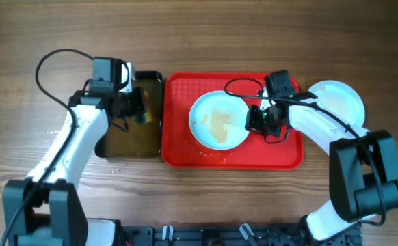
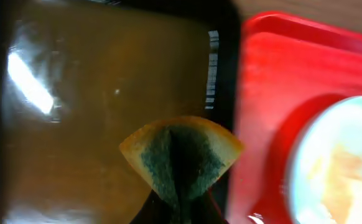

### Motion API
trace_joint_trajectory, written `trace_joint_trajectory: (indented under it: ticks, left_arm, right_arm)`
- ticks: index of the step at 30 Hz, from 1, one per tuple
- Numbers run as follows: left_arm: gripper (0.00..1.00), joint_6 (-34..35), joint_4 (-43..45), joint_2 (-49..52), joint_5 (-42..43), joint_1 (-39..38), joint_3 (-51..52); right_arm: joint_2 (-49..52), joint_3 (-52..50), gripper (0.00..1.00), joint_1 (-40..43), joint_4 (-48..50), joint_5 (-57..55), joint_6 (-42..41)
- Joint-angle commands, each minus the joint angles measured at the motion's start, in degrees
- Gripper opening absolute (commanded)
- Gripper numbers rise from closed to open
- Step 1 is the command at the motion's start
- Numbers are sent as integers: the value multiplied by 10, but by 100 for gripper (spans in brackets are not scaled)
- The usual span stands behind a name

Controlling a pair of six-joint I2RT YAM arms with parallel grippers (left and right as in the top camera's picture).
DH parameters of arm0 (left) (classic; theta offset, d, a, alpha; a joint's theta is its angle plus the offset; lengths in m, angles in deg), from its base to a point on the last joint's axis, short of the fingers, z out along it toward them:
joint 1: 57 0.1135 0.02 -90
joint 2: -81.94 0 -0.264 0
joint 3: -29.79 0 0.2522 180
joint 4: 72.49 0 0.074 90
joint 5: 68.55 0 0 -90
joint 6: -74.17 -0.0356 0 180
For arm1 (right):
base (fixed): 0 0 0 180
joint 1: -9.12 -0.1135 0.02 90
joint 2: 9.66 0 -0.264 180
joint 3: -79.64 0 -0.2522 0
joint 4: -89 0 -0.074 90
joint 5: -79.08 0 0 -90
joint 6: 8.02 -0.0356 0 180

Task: Clean dirty plates on tray and stack at the side
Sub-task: 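Return the sponge into the black tray water with the left gripper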

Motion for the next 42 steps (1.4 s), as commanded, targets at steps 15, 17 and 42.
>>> trace_joint_trajectory:
  ticks: [15, 17, 42]
  left_arm:
    - [67, -41, 60, 132, -19, 9, 24]
    - [63, -41, 59, 152, -19, 9, 24]
    - [4, -41, -73, 110, -6, 9, -12]
  right_arm:
    - [13, -5, 5, -2, -2, -5, 10]
    - [13, -5, 5, -2, -2, -5, 10]
    - [13, -5, 5, -2, -5, -5, 10]
